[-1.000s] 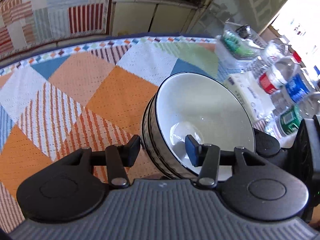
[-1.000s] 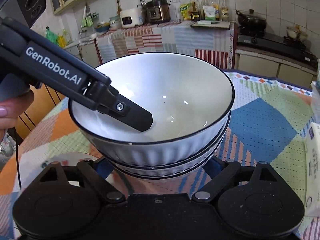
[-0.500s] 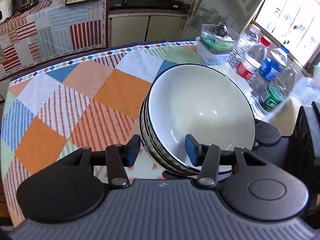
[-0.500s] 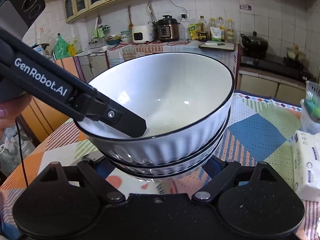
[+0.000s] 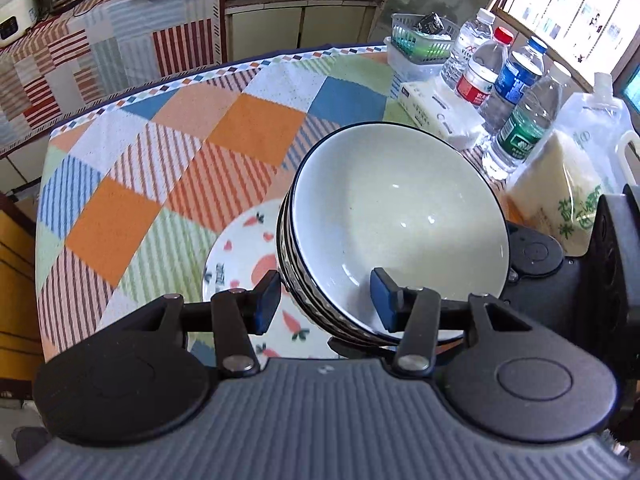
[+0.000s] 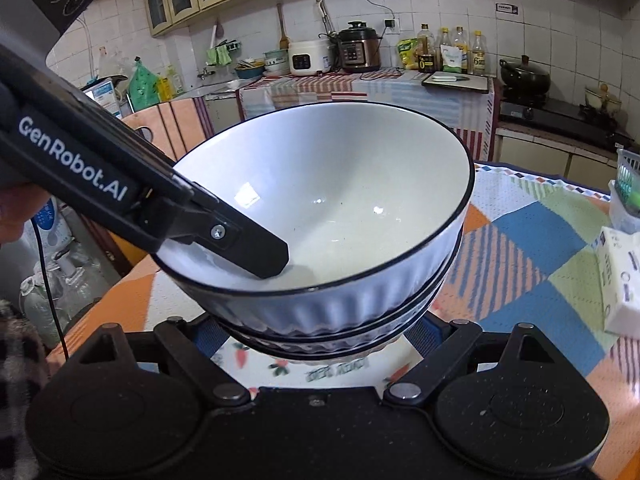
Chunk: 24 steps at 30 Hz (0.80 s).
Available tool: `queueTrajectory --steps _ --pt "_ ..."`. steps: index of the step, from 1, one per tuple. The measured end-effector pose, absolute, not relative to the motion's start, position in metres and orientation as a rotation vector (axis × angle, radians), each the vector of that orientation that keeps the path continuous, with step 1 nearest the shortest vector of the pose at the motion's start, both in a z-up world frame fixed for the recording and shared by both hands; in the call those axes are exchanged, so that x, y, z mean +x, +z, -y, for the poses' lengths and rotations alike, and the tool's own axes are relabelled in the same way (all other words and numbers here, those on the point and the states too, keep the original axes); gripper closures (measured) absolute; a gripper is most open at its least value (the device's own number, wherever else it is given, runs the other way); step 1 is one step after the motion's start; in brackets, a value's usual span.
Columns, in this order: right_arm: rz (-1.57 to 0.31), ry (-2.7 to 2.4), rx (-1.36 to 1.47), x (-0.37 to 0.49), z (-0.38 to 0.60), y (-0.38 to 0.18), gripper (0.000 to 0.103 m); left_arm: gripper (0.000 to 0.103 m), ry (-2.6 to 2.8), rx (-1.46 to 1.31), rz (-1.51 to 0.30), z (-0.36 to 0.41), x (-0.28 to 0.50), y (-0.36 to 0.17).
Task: Organize plates and bowls
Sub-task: 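Carry the bowl stack onto the bunny plate and open the left gripper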
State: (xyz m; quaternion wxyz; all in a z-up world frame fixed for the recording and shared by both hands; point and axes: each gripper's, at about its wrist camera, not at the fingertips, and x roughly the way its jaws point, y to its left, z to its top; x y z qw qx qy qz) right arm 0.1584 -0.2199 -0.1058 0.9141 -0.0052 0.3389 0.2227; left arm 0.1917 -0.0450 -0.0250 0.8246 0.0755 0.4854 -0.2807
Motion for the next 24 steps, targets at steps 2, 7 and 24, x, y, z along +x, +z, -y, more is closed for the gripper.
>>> queueTrajectory --steps 2,7,24 --pt "-0.708 0.460 -0.011 0.152 0.215 -0.108 0.010 0.056 -0.583 0.159 -1.049 0.040 0.186 -0.029" --pt "-0.736 0.484 -0.025 0.144 0.205 -0.119 0.010 0.056 -0.564 0.155 -1.074 0.031 0.177 -0.044" --pt "-0.825 0.495 -0.072 0.178 0.197 -0.166 0.010 0.056 -0.482 0.121 -1.106 0.036 0.212 -0.104"
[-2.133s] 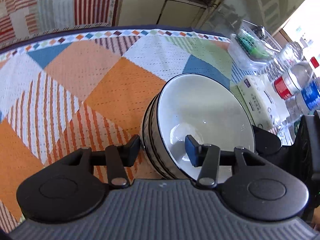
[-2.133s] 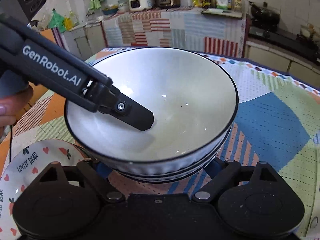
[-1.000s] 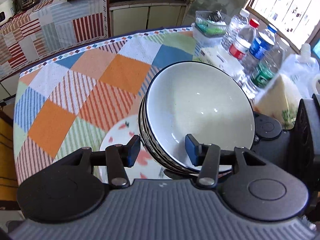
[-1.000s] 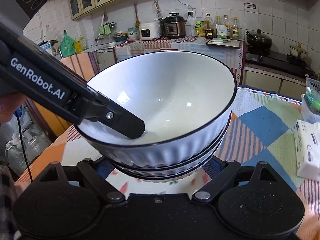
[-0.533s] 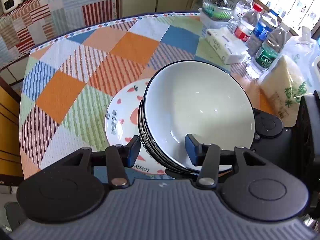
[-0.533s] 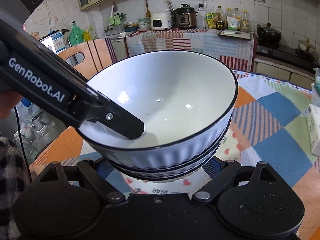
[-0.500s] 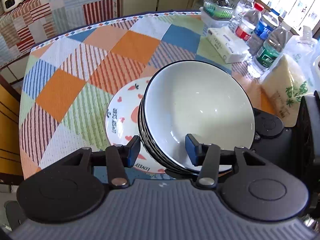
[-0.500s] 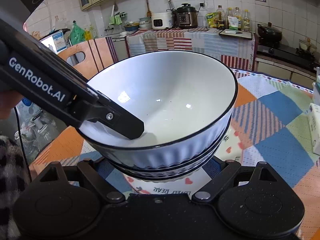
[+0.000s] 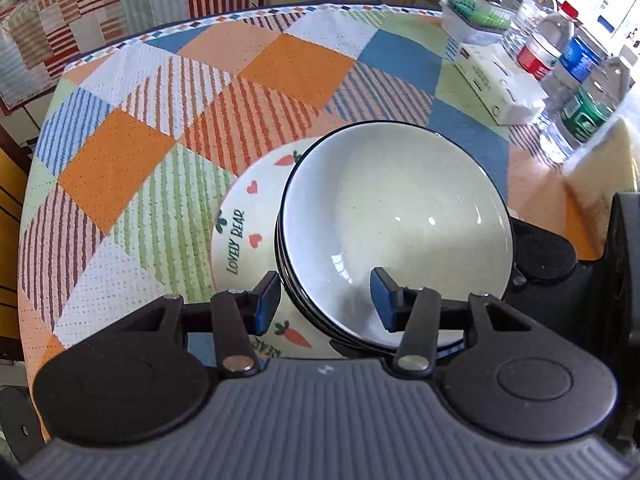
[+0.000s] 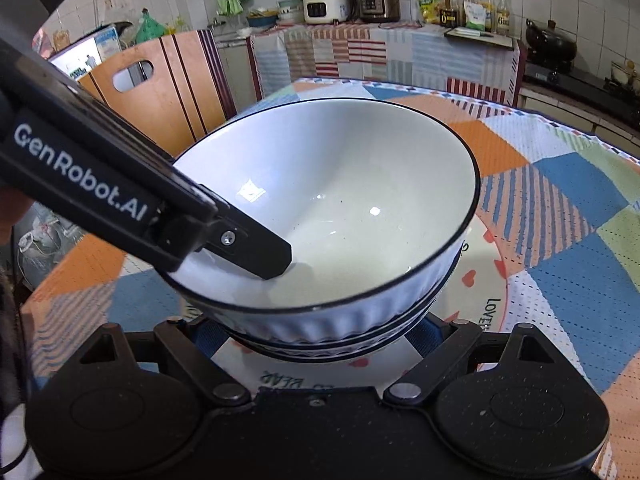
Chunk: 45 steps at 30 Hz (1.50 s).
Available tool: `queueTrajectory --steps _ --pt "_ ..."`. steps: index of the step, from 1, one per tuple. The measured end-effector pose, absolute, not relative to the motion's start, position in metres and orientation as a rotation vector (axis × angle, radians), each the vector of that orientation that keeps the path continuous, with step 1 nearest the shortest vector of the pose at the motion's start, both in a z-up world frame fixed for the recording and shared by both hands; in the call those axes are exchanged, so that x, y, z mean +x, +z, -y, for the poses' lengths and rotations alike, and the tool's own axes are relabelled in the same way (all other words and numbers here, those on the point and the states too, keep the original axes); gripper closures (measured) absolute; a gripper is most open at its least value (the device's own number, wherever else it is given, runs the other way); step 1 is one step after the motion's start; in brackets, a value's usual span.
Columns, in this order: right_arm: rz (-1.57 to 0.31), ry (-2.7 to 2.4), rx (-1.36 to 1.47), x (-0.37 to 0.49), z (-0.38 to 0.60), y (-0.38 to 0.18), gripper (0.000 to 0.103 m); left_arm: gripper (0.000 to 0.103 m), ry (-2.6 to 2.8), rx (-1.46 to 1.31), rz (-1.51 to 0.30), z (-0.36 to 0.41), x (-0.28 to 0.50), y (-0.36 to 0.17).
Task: Organize plates and bowls
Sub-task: 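Carry the bowl stack onto the bunny plate and open the left gripper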
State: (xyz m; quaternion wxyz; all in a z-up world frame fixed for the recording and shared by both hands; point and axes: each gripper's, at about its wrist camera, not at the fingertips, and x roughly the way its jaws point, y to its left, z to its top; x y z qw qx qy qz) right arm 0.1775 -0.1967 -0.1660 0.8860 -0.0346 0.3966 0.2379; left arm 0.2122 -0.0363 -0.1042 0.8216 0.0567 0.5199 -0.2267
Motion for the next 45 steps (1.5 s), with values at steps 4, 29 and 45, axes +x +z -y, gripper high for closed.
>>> queueTrajectory --steps 4,29,45 --pt "-0.834 0.496 -0.074 0.185 0.196 -0.165 0.010 0.056 -0.477 0.109 -1.117 0.036 0.217 -0.105" --pt "-0.857 0.388 -0.118 0.180 0.180 -0.161 0.010 0.052 -0.435 0.068 -1.026 0.023 0.208 -0.109" --pt "-0.844 0.269 -0.056 0.121 0.203 -0.102 0.010 0.043 -0.382 0.101 -0.932 -0.009 0.154 -0.040"
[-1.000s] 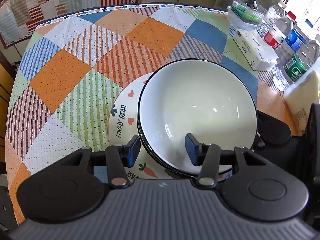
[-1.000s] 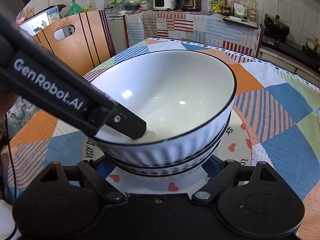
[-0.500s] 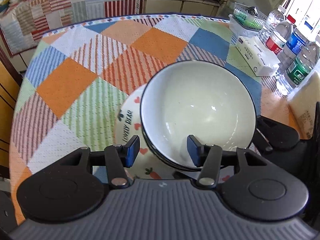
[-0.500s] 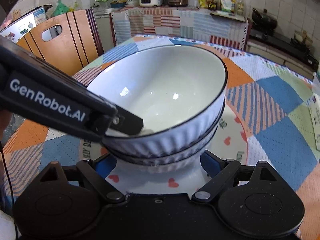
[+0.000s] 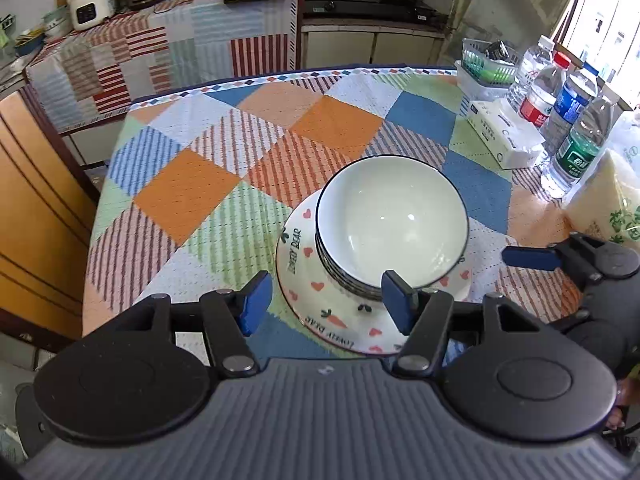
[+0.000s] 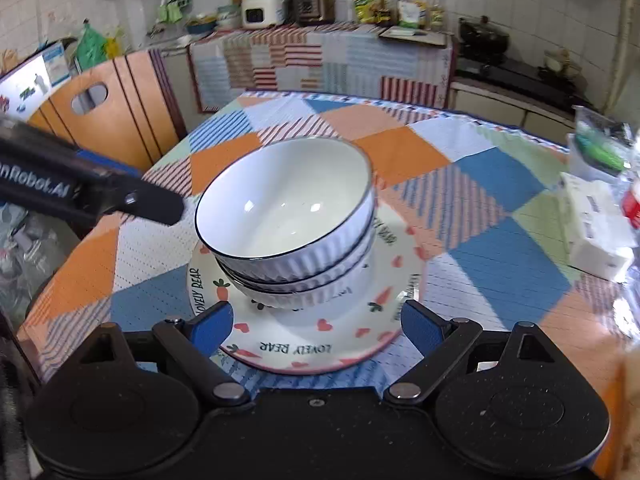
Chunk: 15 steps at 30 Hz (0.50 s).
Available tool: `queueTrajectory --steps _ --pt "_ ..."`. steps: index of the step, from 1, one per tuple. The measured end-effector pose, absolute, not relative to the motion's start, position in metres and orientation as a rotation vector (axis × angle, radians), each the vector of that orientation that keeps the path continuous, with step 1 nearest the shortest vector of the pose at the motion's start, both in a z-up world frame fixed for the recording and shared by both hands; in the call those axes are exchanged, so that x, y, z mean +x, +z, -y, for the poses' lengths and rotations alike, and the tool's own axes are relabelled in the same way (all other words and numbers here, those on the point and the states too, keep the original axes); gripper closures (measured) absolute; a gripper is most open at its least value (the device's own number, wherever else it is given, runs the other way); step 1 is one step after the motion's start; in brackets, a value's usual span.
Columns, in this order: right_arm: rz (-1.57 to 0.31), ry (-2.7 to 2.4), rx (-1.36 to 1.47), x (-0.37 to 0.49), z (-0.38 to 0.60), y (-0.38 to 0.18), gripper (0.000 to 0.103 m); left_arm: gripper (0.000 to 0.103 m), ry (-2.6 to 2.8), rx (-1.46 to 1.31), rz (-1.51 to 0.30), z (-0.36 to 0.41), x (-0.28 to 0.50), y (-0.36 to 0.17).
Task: Organize plates and bowls
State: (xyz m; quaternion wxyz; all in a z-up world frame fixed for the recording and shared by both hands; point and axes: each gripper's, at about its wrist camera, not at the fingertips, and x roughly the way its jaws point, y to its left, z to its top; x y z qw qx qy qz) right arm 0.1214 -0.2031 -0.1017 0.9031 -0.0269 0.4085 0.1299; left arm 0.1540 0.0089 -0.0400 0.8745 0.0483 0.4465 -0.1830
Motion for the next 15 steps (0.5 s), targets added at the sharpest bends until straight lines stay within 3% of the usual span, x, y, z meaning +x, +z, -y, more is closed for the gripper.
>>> queueTrajectory --steps 11,15 --pt "-0.775 0.188 -0.027 0.089 0.223 -0.049 0.009 0.035 -0.305 0.066 -0.882 -0.019 0.107 -0.008" --pt "-0.727 0.117 -0.025 0.073 0.227 -0.027 0.004 0.027 -0.270 0.064 -0.856 -0.022 0.091 0.001"
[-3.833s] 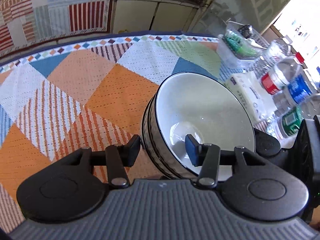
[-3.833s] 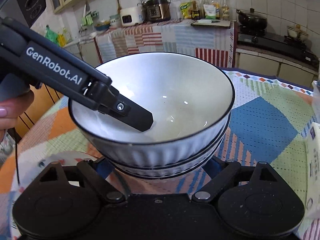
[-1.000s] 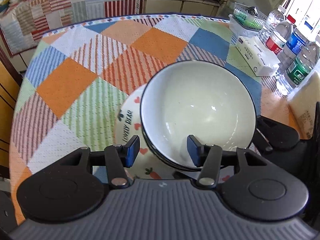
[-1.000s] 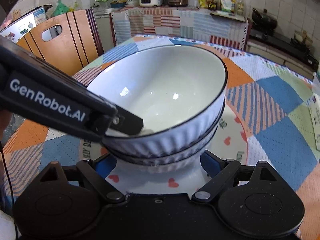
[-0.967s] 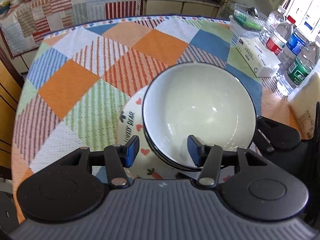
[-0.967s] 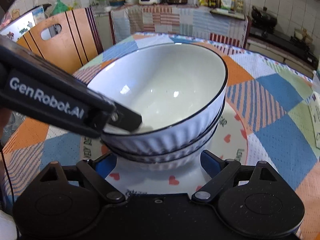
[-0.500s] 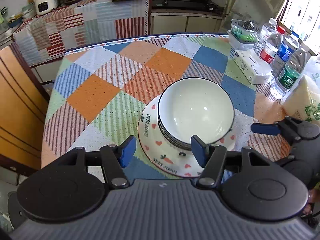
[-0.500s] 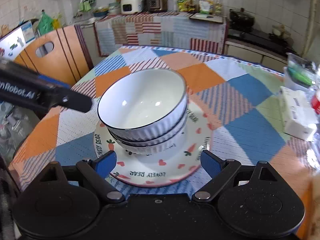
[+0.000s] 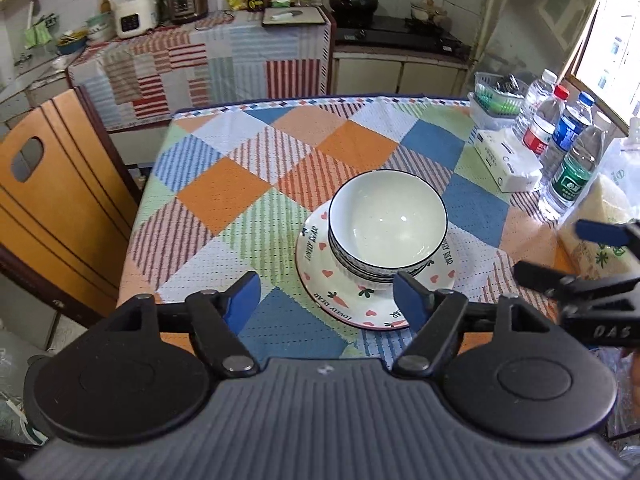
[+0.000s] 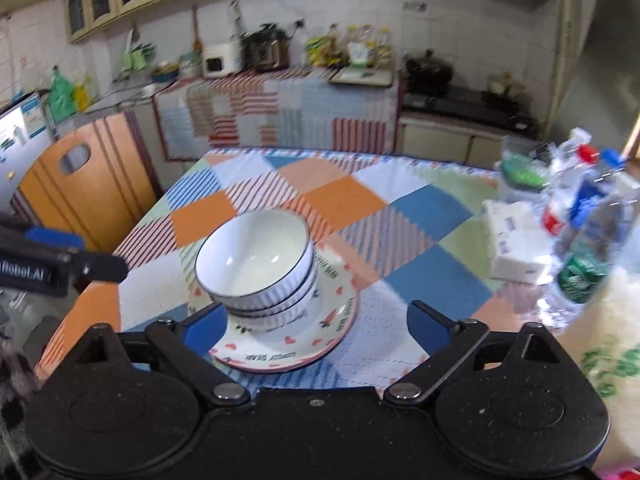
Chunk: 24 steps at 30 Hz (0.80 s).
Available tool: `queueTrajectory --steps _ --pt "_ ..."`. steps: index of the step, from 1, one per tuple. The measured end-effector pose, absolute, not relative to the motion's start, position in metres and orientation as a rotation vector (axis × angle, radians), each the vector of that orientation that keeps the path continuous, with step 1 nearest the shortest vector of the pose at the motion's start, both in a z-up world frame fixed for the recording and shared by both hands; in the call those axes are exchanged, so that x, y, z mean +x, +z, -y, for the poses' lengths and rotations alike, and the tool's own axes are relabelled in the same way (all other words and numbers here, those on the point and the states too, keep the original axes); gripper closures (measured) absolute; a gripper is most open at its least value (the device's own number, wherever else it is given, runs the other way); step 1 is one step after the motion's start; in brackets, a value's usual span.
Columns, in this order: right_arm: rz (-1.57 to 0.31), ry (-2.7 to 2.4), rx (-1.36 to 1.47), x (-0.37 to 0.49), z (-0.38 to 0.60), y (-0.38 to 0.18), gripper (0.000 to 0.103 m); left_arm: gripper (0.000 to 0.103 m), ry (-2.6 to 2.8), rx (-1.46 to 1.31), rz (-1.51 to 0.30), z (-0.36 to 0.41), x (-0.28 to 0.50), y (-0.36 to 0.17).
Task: Organize plates and bowls
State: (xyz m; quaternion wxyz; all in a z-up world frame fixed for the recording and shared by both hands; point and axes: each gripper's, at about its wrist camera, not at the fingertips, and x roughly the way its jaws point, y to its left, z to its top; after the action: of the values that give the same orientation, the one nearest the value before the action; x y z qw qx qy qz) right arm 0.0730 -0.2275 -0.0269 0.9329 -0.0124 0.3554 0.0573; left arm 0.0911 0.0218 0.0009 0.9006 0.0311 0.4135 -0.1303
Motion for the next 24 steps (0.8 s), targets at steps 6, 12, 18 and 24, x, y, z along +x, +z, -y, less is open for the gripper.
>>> queueTrajectory --steps 6,12,18,24 --pt "-0.726 0.034 -0.063 0.053 0.228 -0.012 0.003 0.009 -0.249 0.070 -0.817 -0.020 0.069 0.008" --pt "-0.716 0.018 -0.018 0.033 0.231 -0.008 0.003 0.006 -0.215 0.117 -0.788 -0.013 0.048 0.006" --pt "-0.734 -0.017 -0.017 0.021 0.225 -0.013 0.003 0.005 -0.210 0.084 -0.809 -0.013 0.034 0.004" --pt "-0.750 -0.010 -0.013 0.011 0.218 -0.013 0.003 0.005 -0.169 0.103 -0.787 -0.012 0.021 0.003"
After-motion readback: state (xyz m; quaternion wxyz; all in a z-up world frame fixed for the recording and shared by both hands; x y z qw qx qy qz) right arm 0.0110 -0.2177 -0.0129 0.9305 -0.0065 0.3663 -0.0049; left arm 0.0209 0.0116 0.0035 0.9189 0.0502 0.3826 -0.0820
